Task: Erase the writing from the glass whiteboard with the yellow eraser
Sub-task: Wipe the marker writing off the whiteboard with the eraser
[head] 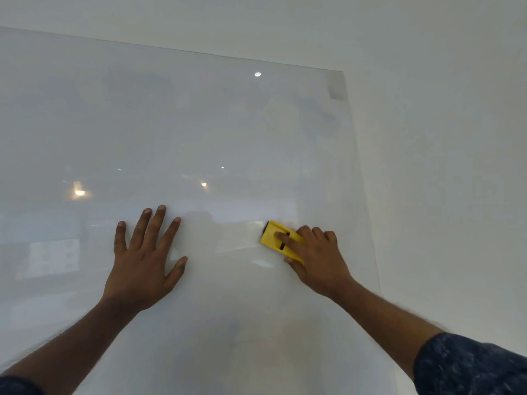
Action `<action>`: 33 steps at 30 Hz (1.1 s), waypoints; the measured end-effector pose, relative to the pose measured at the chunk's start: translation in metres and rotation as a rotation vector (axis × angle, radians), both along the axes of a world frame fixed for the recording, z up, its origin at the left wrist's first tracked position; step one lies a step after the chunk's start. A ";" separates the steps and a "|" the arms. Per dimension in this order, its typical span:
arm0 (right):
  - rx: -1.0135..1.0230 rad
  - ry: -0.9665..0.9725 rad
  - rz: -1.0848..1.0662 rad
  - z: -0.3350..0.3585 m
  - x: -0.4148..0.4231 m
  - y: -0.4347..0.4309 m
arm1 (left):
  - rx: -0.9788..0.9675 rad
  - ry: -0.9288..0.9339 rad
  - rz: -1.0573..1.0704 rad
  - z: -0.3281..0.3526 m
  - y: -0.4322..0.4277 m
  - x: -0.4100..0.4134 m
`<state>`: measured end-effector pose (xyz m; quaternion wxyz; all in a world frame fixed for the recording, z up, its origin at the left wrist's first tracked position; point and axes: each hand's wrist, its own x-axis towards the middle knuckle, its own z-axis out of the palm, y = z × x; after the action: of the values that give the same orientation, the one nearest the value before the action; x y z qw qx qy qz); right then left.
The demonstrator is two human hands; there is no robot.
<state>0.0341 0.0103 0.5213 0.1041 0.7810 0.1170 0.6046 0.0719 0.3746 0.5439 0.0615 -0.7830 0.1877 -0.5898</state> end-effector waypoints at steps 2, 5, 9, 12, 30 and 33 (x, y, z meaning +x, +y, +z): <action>0.030 0.019 -0.033 0.003 -0.002 -0.011 | 0.005 0.003 0.007 0.000 0.000 -0.001; 0.251 0.019 -0.062 0.041 -0.004 -0.023 | 0.003 0.006 0.016 0.000 0.000 -0.002; 0.371 -0.004 -0.087 0.095 0.003 -0.017 | -0.007 0.003 0.009 -0.003 -0.003 -0.002; 0.256 0.004 -0.115 0.083 0.002 0.002 | -0.013 -0.008 0.003 -0.004 -0.004 0.000; 0.236 -0.036 -0.013 0.049 0.004 0.018 | -0.022 -0.038 0.006 -0.009 -0.003 0.003; -0.033 0.009 0.014 0.004 0.002 0.021 | -0.008 -0.024 -0.001 -0.012 -0.001 0.001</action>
<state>0.0359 0.0315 0.5256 0.1123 0.7811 0.1326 0.5997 0.0730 0.3731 0.5322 0.0601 -0.7761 0.1850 -0.5999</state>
